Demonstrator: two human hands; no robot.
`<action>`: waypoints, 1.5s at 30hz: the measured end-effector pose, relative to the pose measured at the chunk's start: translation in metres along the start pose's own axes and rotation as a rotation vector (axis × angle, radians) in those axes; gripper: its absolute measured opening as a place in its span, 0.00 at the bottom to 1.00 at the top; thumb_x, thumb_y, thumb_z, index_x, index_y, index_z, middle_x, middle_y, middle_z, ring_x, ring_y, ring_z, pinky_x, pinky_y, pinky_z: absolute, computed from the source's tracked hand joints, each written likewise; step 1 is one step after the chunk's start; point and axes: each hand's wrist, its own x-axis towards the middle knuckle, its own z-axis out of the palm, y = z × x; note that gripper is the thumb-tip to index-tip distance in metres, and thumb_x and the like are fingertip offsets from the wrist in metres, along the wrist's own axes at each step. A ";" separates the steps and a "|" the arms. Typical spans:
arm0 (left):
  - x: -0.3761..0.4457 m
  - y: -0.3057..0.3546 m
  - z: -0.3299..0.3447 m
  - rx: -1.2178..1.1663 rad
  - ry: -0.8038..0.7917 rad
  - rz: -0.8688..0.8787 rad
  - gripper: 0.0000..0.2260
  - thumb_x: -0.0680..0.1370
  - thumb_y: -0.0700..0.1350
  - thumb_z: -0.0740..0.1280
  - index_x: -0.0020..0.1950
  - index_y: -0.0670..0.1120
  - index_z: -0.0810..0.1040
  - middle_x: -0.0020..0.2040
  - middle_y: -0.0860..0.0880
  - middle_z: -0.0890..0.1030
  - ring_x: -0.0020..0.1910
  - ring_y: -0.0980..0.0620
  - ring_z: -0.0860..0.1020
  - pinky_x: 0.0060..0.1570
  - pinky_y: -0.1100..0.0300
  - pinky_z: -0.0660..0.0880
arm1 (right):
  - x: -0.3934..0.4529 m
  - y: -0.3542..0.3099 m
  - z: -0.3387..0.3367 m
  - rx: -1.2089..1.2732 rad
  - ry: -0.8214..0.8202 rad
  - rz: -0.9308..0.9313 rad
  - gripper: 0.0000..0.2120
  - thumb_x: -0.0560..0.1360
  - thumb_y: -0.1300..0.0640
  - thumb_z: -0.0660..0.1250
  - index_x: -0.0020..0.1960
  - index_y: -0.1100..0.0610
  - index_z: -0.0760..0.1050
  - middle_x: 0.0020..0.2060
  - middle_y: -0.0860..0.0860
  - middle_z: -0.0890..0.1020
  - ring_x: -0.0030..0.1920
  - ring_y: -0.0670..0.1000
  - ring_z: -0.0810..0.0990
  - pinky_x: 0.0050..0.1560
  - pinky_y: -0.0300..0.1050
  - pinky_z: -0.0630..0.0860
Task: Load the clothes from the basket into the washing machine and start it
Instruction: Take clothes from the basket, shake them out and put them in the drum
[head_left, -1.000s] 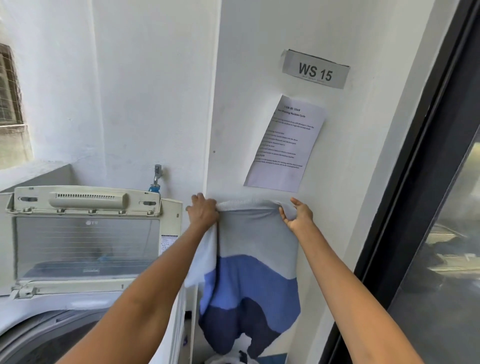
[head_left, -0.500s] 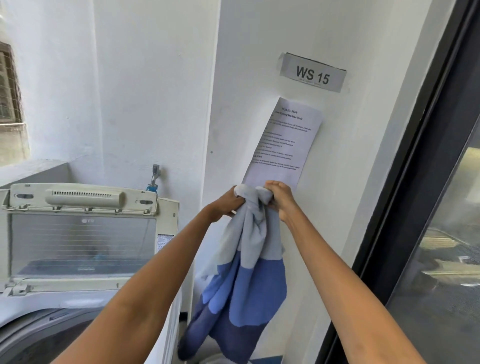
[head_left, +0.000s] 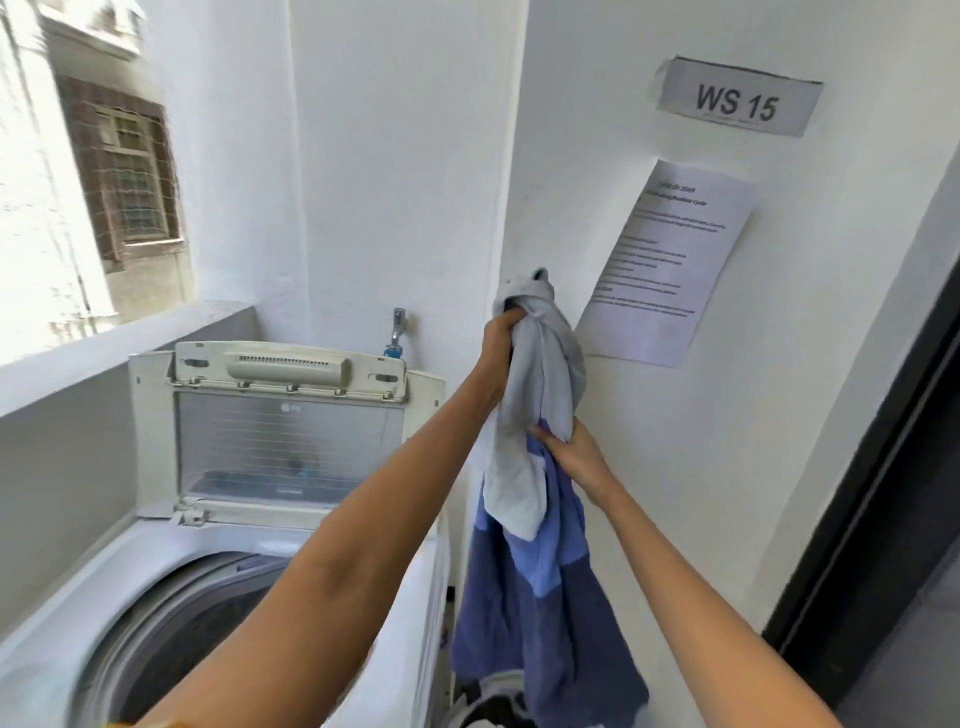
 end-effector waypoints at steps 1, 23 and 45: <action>-0.002 0.012 -0.001 0.029 0.009 0.006 0.17 0.69 0.50 0.64 0.53 0.41 0.76 0.48 0.40 0.79 0.46 0.44 0.78 0.53 0.50 0.75 | 0.001 -0.009 0.016 0.086 0.136 -0.011 0.18 0.73 0.48 0.70 0.58 0.57 0.75 0.52 0.54 0.81 0.54 0.53 0.79 0.50 0.42 0.76; -0.066 0.125 -0.228 0.560 0.503 0.024 0.10 0.80 0.46 0.59 0.59 0.44 0.73 0.45 0.47 0.78 0.45 0.48 0.77 0.41 0.57 0.76 | -0.006 -0.077 0.268 0.033 -0.401 -0.078 0.36 0.65 0.52 0.75 0.67 0.61 0.64 0.61 0.55 0.73 0.62 0.55 0.73 0.60 0.50 0.73; -0.132 -0.079 -0.511 0.926 0.474 -0.888 0.14 0.75 0.48 0.68 0.34 0.43 0.70 0.26 0.44 0.74 0.28 0.46 0.72 0.31 0.57 0.73 | 0.005 0.103 0.377 -0.702 -0.369 0.148 0.15 0.73 0.44 0.64 0.53 0.51 0.79 0.50 0.55 0.83 0.51 0.58 0.80 0.43 0.45 0.71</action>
